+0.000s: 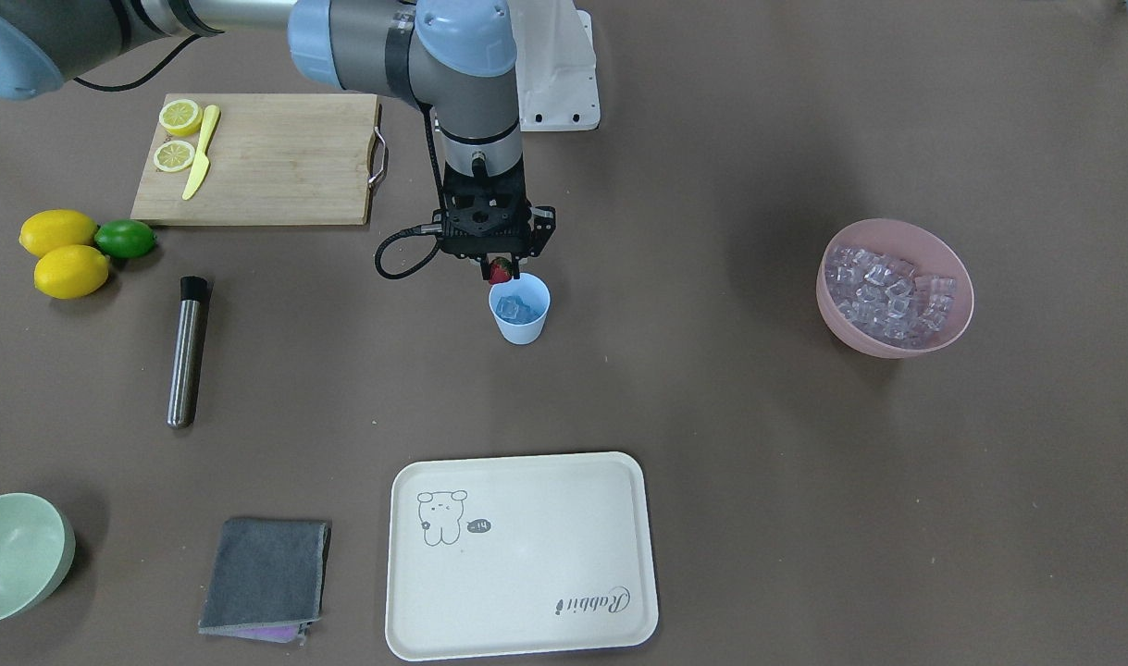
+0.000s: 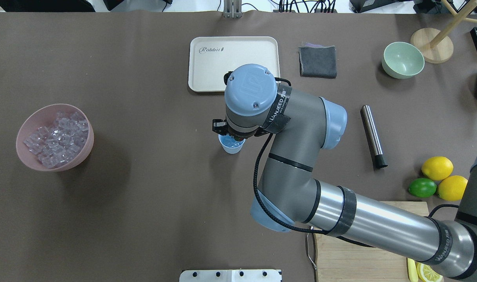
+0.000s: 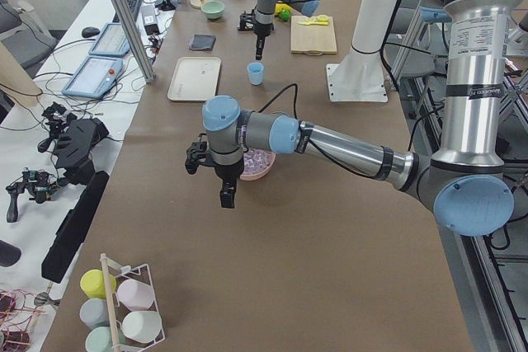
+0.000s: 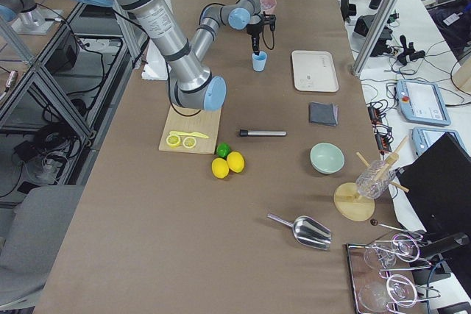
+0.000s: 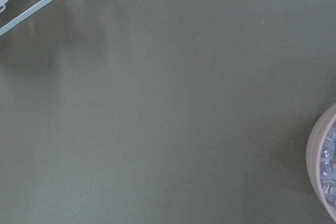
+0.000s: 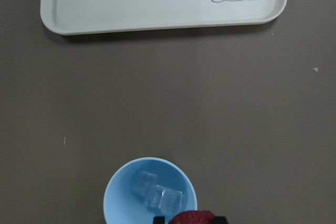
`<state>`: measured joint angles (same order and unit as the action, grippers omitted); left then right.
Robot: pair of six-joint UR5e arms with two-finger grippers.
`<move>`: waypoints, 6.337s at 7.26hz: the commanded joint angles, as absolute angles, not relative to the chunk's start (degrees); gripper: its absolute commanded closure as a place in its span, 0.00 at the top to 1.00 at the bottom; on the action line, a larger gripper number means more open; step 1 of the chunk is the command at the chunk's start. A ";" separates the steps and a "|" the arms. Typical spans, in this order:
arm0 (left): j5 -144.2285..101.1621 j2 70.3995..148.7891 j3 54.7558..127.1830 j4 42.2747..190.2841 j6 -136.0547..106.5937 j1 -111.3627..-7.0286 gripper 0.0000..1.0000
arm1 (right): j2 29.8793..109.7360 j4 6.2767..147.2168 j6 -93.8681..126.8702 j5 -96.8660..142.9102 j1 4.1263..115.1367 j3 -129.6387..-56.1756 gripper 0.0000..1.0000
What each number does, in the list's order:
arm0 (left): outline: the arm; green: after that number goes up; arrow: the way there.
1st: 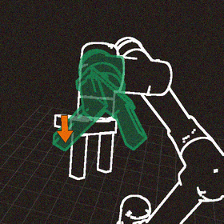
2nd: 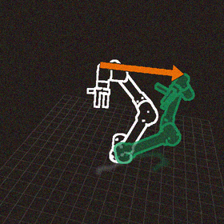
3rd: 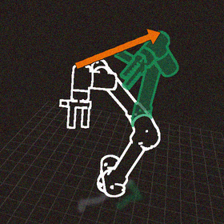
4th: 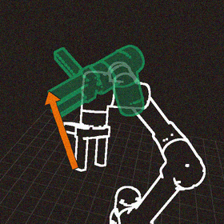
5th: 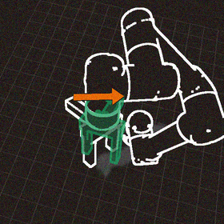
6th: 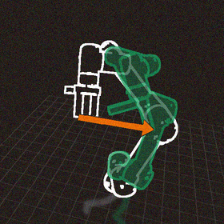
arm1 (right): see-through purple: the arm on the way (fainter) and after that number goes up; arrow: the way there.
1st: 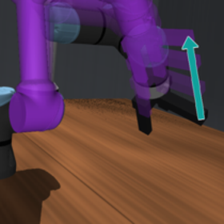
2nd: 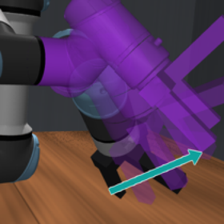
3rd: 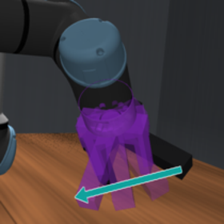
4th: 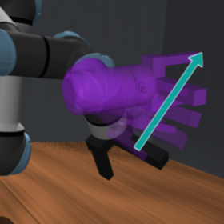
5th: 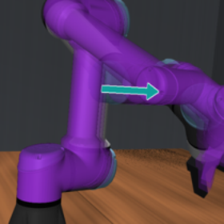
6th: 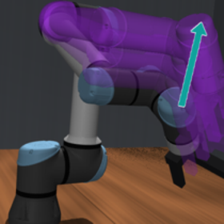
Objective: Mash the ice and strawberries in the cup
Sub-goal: 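Lift the strawberry with the right gripper and carry it over the light-blue cup, then open the right gripper to drop the strawberry into the cup, then move the right gripper back over the metal pestle on the table, then lower the right gripper and close it on the metal pestle's end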
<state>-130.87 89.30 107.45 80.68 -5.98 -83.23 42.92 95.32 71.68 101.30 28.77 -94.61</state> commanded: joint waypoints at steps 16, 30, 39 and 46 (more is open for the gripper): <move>-130.78 89.21 106.70 80.42 -5.98 -83.23 0.98 | 62.02 95.27 45.75 118.46 51.83 -98.44 1.00; -130.69 87.71 106.61 84.20 -5.98 -83.23 0.98 | 69.17 76.55 42.45 122.52 53.09 -82.97 0.93; -129.11 88.07 106.96 84.29 -5.98 -83.06 0.98 | 69.79 76.82 45.88 122.70 50.98 -83.23 0.76; -129.11 87.89 106.79 84.37 -5.98 -82.97 0.98 | 67.69 77.34 45.88 127.10 52.91 -85.68 0.00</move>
<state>-129.11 88.02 106.88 84.31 -5.98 -82.98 68.84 77.20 45.86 127.11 52.33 -84.29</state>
